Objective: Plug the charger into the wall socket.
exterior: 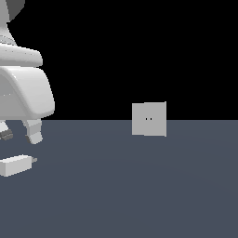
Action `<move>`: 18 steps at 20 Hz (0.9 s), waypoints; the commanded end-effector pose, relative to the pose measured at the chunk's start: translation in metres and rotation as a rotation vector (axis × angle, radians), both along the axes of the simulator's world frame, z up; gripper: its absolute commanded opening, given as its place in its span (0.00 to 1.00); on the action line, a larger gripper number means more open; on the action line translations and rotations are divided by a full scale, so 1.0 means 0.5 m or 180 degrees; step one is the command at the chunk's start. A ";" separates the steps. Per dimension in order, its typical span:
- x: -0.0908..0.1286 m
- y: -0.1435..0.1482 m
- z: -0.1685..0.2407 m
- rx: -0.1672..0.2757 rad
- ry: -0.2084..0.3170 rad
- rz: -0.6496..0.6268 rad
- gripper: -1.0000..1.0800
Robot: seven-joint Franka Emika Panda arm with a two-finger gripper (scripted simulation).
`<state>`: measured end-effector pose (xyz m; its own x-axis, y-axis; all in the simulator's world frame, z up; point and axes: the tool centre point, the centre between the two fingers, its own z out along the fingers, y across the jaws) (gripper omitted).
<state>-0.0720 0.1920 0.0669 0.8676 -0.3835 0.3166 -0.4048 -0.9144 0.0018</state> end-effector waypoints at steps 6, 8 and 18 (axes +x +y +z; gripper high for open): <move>0.002 0.016 -0.009 -0.0012 -0.0043 -0.0058 0.96; 0.001 0.016 -0.009 -0.0011 -0.0039 -0.0051 0.96; 0.000 0.015 -0.061 -0.0011 -0.0039 -0.0055 0.96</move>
<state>-0.0713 0.1997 0.0433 0.8569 -0.3969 0.3290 -0.4201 -0.9075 -0.0008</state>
